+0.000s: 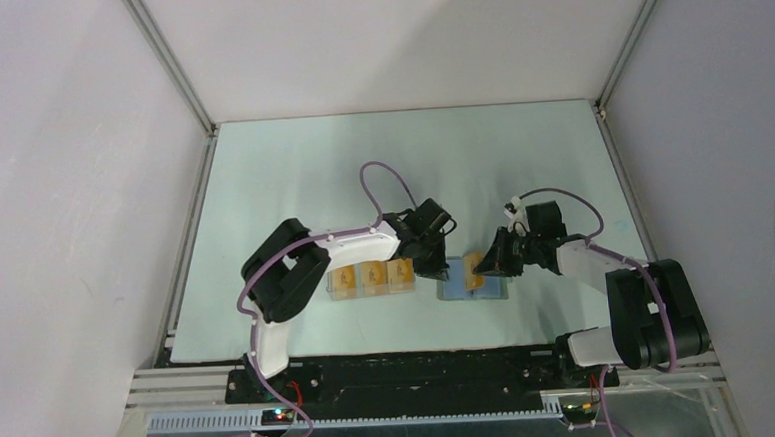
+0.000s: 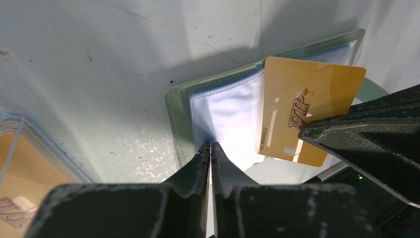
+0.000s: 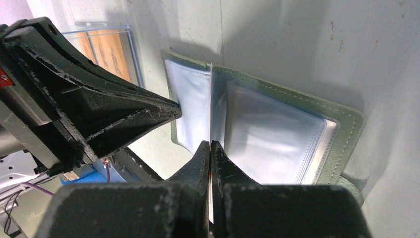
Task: Put the credit cards into the card holder
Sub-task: Insert the credit card into the card holder.
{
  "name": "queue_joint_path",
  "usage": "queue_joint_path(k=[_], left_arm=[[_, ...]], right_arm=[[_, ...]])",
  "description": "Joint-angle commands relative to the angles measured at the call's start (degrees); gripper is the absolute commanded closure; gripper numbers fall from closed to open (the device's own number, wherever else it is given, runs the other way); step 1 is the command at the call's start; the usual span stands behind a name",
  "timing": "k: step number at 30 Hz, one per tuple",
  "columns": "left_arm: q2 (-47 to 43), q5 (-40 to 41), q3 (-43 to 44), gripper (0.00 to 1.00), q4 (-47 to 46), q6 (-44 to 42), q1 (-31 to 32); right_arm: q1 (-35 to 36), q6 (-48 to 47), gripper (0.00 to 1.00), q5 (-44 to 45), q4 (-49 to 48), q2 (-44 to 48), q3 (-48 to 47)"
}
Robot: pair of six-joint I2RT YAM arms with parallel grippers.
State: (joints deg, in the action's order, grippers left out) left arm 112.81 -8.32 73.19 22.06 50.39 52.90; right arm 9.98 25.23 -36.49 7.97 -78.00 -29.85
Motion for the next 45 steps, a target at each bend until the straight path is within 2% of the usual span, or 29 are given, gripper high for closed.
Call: queue_joint_path(k=[1, 8, 17, 26, 32, 39, 45], left_arm=[[-1.51, 0.67, -1.96, 0.92, -0.25, -0.89, -0.28], [-3.87, 0.22, -3.62, 0.95, -0.24, -0.91, -0.84], [-6.4, -2.4, -4.39, 0.92, -0.11, -1.51, -1.71], [-2.74, -2.52, -5.23, 0.96, 0.07, -1.05, -1.6], [-1.51, -0.54, -5.26, 1.0, 1.12, -1.41, -1.74], [-0.24, 0.33, -4.77, 1.0, 1.77, -1.81, -1.64], [0.51, 0.13, -4.05, 1.0, 2.12, -2.62, -1.63]], right_arm=[[-0.44, 1.35, 1.0, -1.7, -4.25, -0.3, 0.23], [-0.21, 2.1, 1.0, -1.94, -5.52, -2.1, 0.24], [2.98, 3.12, 1.0, 1.87, -3.99, -1.87, 0.22], [5.06, 3.5, 1.0, 5.48, 2.13, -1.33, 0.26], [3.34, 2.98, 1.0, 3.74, 5.35, -0.97, 0.1], [0.69, 1.13, 1.0, 2.68, 8.4, -1.59, -1.16], [1.03, -1.21, 1.0, -1.82, 7.41, -6.96, -3.21]])
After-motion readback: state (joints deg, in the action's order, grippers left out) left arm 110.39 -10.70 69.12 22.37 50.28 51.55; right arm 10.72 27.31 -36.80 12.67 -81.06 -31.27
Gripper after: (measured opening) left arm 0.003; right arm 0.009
